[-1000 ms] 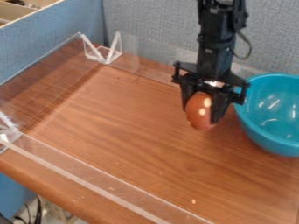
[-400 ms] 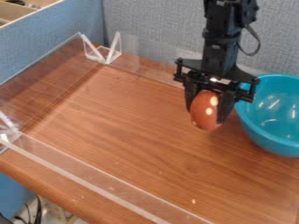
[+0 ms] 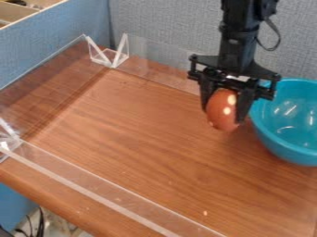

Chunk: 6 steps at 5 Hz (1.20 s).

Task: Put the mushroom in the blue bowl

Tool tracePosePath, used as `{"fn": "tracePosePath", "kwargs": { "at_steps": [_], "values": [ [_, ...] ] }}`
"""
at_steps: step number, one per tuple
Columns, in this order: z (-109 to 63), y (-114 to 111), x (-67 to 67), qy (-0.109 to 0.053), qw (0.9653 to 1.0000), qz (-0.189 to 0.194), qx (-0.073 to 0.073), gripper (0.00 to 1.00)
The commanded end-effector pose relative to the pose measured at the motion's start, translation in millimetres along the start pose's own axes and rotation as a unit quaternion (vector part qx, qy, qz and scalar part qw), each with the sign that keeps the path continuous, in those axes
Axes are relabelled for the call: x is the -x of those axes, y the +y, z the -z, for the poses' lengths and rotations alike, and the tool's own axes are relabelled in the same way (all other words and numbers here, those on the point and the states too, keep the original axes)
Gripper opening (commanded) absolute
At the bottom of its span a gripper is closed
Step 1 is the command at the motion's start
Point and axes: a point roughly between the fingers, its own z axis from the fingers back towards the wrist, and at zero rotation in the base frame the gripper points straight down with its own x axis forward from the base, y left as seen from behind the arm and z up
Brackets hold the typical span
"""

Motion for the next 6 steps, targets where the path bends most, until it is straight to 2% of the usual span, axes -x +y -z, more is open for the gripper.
{"fn": "tracePosePath", "kwargs": {
  "at_steps": [1,2,4,6],
  "values": [
    [-3.9,-7.9,-10.9,-0.021,0.9995,-0.021,0.005,0.00],
    [5.7,0.1,-7.6,-0.020,0.9998,-0.003,0.006,0.00],
    [12.2,-3.8,-23.9,-0.012,0.9998,0.013,0.007,0.00],
    [38.1,6.1,-8.4,-0.007,0.9999,-0.013,0.009,0.00]
  ]
}}
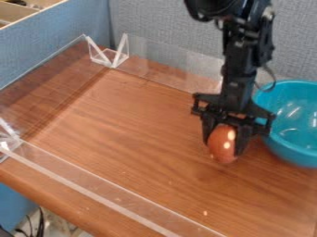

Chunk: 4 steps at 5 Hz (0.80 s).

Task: Put the mushroom in the blue bowl

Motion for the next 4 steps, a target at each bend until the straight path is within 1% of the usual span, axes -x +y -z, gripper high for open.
{"fn": "tracePosePath", "kwargs": {
  "at_steps": [1,3,4],
  "values": [
    [-13.8,7.8,-10.5,-0.029,0.9996,0.000,0.007,0.00],
    [-5.0,16.9,-14.2,-0.029,0.9994,0.013,0.009,0.00],
    [-13.9,18.3,-13.8,-0.029,0.9987,0.041,0.011,0.00]
  ]
}}
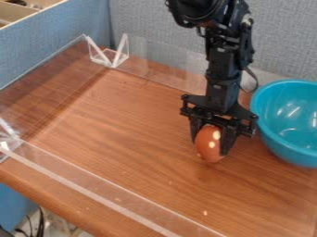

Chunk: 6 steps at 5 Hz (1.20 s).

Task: Put the mushroom in the blue bowl

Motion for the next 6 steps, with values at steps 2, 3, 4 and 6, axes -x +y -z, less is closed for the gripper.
{"fn": "tracePosePath", "kwargs": {
  "at_steps": [2,3,4,6],
  "values": [
    [-47.2,1.7,-17.1,-0.035,0.9990,0.027,0.007,0.00],
    [-55.9,-0.1,-28.5,-0.031,0.9990,0.030,0.009,0.00],
    [-52.7,-2.4,-28.9,-0.027,0.9995,-0.006,0.011,0.00],
    [-59.4,-5.3,-30.0,-0.025,0.9988,-0.040,0.013,0.00]
  ]
}}
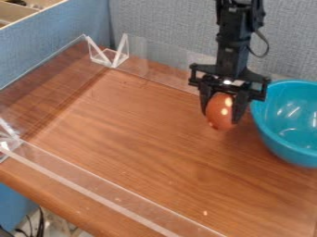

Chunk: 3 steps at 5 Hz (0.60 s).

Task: Put the mushroom in the blue bowl

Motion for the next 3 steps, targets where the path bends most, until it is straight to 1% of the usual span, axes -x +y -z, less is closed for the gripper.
{"fn": "tracePosePath", "kwargs": {
  "at_steps": [1,2,3],
  "values": [
    [-23.6,-4.3,-9.8,-0.030,0.9995,0.009,0.007,0.00],
    [-26.1,-5.5,-12.1,-0.027,0.9995,0.016,0.007,0.00],
    [-21.9,0.1,-9.0,-0.022,0.9987,0.046,0.006,0.00]
  ]
}}
